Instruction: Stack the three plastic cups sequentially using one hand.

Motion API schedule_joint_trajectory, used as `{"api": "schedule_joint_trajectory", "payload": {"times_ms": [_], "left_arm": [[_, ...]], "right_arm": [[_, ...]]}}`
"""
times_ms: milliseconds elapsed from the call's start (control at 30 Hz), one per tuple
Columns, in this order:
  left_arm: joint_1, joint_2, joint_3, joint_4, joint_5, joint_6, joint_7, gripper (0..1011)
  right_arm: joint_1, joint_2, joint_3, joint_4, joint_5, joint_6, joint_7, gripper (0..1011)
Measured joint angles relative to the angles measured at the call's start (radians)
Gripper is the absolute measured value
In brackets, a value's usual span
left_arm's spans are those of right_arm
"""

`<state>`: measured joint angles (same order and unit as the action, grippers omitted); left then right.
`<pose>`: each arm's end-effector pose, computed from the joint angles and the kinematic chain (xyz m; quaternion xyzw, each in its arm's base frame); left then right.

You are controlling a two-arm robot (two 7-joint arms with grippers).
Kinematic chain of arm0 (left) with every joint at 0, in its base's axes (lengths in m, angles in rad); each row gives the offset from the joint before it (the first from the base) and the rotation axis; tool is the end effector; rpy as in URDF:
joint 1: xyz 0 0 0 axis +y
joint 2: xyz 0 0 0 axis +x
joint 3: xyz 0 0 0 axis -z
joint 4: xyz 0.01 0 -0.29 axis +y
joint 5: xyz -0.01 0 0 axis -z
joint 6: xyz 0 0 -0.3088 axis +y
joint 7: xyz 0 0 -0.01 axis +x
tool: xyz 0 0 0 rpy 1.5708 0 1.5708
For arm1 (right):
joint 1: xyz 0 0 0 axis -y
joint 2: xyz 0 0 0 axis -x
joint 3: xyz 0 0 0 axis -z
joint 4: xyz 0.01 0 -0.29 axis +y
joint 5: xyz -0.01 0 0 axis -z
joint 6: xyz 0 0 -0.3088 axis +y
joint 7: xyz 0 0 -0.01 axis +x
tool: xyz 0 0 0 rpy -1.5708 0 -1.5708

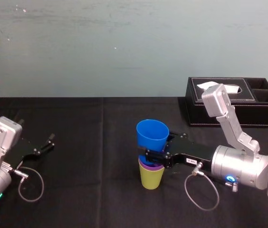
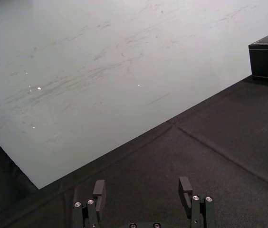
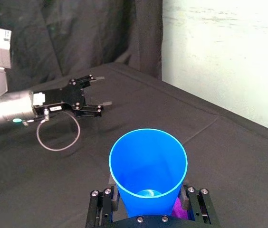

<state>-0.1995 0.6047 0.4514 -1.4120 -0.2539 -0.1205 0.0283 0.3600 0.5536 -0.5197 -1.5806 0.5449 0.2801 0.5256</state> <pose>0.3581 0.0827 -0.3023 0.1415 -0.1325 0.5799 0.7913 0.3863 -0.0175 -0.2189 -0.1085 0.0430 -0.3031 0.9458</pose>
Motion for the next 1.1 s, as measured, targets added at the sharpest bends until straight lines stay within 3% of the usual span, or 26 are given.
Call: {"api": "schedule_joint_trajectory", "payload": {"times_ms": [1100], "left_arm": [[0.0, 0.0, 0.0, 0.0, 0.0, 0.0, 0.0, 1000]], "right_arm": [[0.04, -0.028, -0.023, 0.089, -0.034, -0.048, -0.004, 707]]}}
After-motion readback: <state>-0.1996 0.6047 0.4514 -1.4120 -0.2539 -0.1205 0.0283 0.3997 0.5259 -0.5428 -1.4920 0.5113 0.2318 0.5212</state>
